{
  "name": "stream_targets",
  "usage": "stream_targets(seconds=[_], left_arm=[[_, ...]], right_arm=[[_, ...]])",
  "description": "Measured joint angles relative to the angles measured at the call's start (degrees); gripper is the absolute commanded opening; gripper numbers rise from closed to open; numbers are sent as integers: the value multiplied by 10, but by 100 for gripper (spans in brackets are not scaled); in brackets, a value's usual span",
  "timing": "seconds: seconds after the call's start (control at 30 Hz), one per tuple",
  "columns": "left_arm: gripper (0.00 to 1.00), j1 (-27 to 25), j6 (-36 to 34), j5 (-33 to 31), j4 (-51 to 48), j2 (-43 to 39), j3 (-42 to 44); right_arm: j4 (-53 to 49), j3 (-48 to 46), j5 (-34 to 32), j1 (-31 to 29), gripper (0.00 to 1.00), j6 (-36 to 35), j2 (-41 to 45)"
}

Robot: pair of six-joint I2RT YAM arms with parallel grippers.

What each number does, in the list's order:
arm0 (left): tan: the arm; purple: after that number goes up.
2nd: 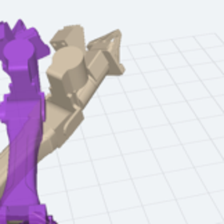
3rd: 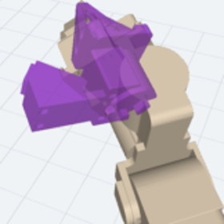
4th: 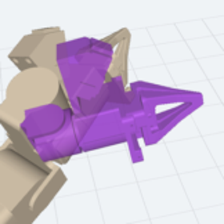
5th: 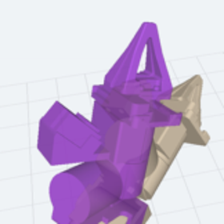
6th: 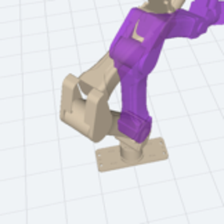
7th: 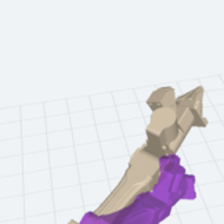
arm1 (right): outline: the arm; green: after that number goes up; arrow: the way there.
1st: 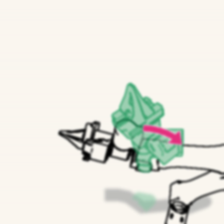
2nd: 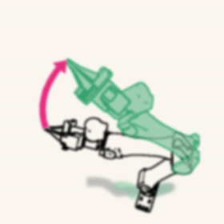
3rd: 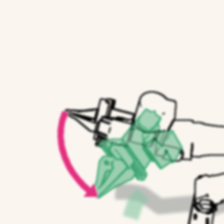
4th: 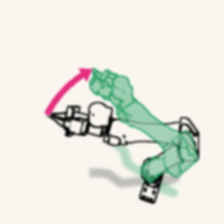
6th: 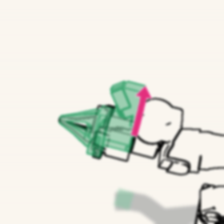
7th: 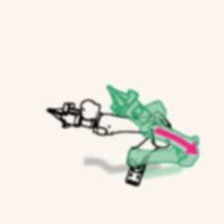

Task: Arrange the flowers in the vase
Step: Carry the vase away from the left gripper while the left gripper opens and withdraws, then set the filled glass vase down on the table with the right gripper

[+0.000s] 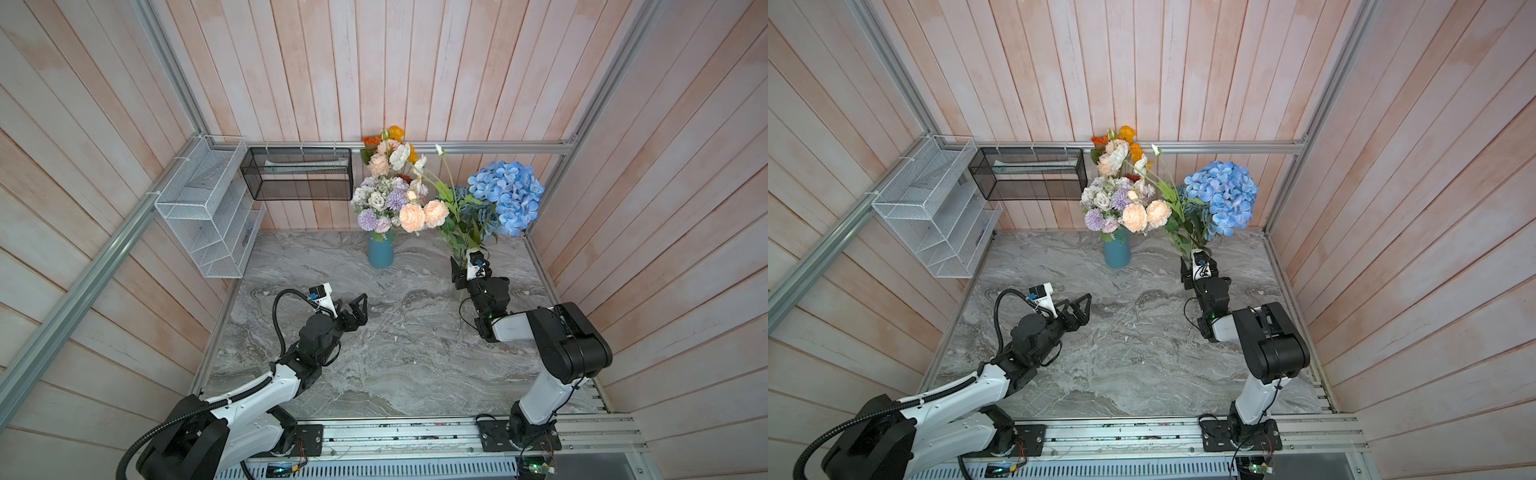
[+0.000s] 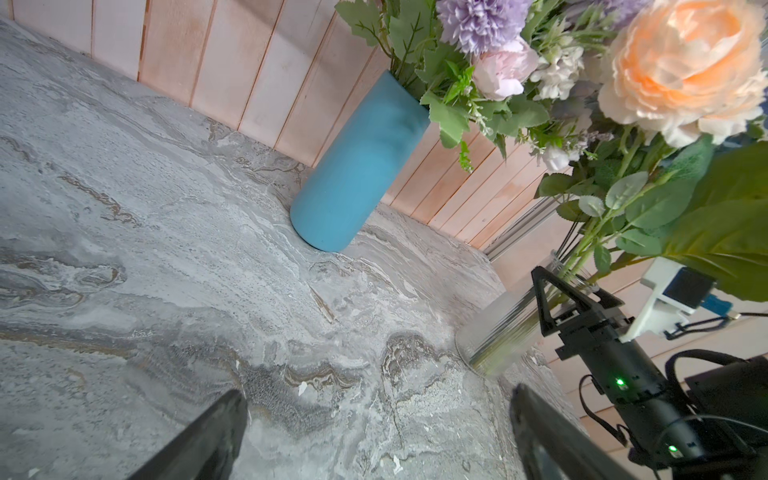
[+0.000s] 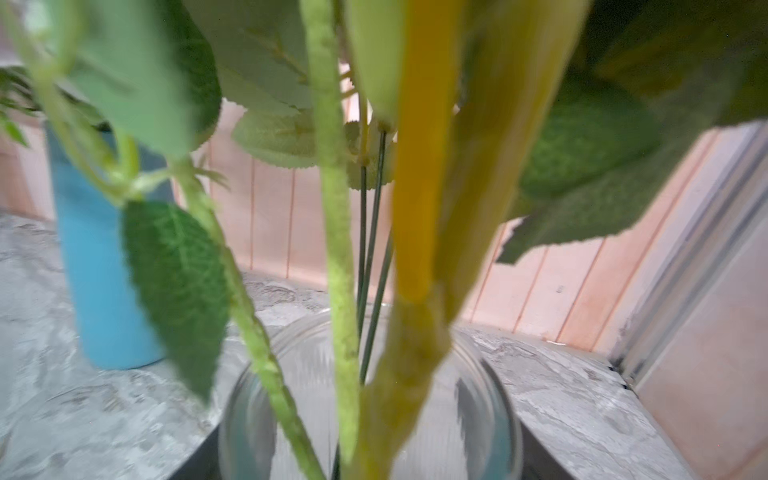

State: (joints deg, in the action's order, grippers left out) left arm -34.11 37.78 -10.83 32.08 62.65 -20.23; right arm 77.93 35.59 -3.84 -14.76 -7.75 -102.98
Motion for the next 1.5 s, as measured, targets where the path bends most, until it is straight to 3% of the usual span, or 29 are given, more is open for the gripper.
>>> stream_targets(seconds=[0.2,0.53,0.9,1.43,1.5], left_arm=[[100,0,-3,-1,-8,0,0],[100,0,-3,-1,-10,9,-2],[100,0,-4,-2,-16,10,-3],[100,1,-8,-2,-21,9,-7],[100,1,-10,-2,-21,8,-7]], right_arm=[[65,34,-78,6,30,3,-62],[59,146,-209,5,30,2,-145],[65,271,-221,-5,38,-17,-236],[56,263,-214,-11,98,-20,-223],[56,257,-213,-12,98,-14,-213]])
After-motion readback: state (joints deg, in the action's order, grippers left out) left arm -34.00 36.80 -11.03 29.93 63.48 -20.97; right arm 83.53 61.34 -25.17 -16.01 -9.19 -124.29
